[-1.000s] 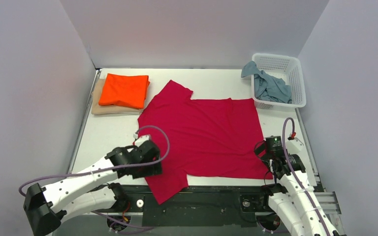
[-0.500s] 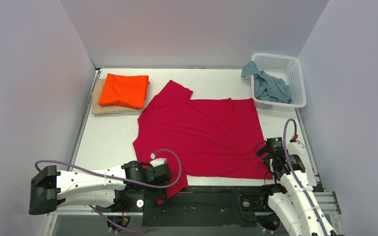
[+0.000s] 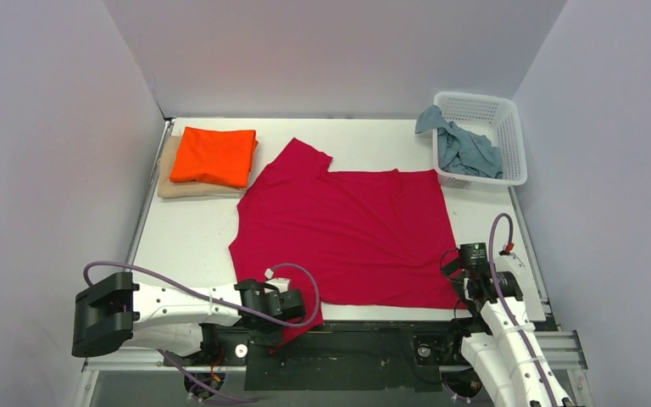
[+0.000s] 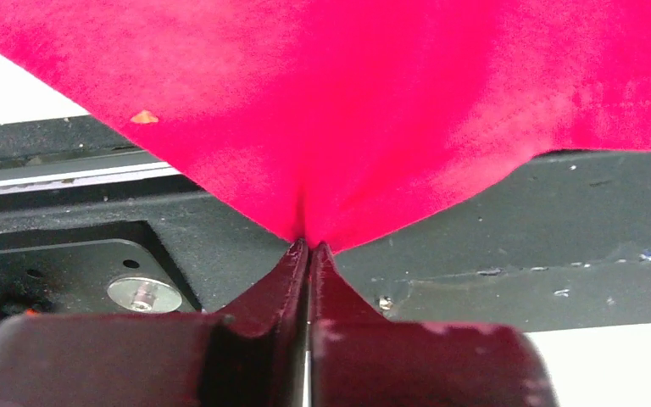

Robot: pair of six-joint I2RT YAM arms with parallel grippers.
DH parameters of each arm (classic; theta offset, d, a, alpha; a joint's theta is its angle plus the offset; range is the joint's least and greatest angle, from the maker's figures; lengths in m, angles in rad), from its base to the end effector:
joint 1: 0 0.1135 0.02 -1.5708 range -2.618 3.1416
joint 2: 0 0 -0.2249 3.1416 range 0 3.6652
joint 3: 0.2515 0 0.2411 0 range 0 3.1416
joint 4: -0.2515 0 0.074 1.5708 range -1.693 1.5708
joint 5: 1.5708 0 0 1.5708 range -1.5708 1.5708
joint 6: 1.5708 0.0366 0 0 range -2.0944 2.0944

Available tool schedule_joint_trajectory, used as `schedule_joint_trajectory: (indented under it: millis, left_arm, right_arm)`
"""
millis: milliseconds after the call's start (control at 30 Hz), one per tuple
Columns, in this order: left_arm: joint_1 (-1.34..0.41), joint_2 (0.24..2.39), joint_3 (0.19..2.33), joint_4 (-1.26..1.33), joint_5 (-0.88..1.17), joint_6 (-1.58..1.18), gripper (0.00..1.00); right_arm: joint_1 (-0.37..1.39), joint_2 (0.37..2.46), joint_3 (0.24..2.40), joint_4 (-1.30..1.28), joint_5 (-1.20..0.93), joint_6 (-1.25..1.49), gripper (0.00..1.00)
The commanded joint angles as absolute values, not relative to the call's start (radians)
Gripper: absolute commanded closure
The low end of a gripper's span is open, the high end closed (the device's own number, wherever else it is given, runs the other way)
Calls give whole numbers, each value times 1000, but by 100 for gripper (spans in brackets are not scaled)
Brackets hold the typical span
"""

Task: Fold and stack the t-shirts
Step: Grab the side of the flattened tshirt closest away from the robot with both arms, then fold the flattened tshirt in 1/3 of the way

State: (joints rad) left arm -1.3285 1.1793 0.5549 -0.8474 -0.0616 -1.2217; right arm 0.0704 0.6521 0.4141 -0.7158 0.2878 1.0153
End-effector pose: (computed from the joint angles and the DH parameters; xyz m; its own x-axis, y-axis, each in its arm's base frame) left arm 0.0429 -0.1641 0.1236 -0.9908 0.0999 -0.0914 0.1066 0.9917 -0.0719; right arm 0.1458 -0.0001 0.1643 -0.3472 0.7922 -0.5018 0.7421 0.5593 0.3695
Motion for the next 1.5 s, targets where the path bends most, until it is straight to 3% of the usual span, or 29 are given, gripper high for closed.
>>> schedule_joint_trajectory:
  millis: [0, 333, 533, 600, 633, 700, 767, 1067, 1467]
  left_arm:
    - [-1354, 1235, 589, -869, -135, -1225, 100]
    - [-1356, 1032, 635, -909, -159, -1217, 100]
    - [-1355, 964, 630, -876, -159, -1207, 100]
    - [-1355, 965, 639, -885, -163, -1201, 100]
    - [-1355, 969, 649, -890, -164, -1197, 100]
    - [-1354, 973, 665, -908, -168, -1194, 100]
    - [-1354, 973, 677, -929, -170, -1192, 100]
    - [-1355, 918, 688, -1007, -116, -1196, 100]
    - [-1355, 831, 725, -1080, -75, -1174, 100]
  right_arm:
    - [60, 640, 384, -753, 277, 1072, 11]
    - [58, 540, 253, -715, 282, 1190, 26]
    - [57, 642, 214, -541, 283, 1180, 45]
    - [57, 671, 228, -524, 279, 1152, 58]
    - [57, 675, 232, -527, 272, 1143, 73]
    - [58, 669, 250, -565, 267, 1128, 93]
    - [58, 640, 272, -637, 264, 1115, 100]
    - [58, 539, 457, -1069, 269, 1044, 100]
    - [59, 593, 420, -953, 263, 1044, 95]
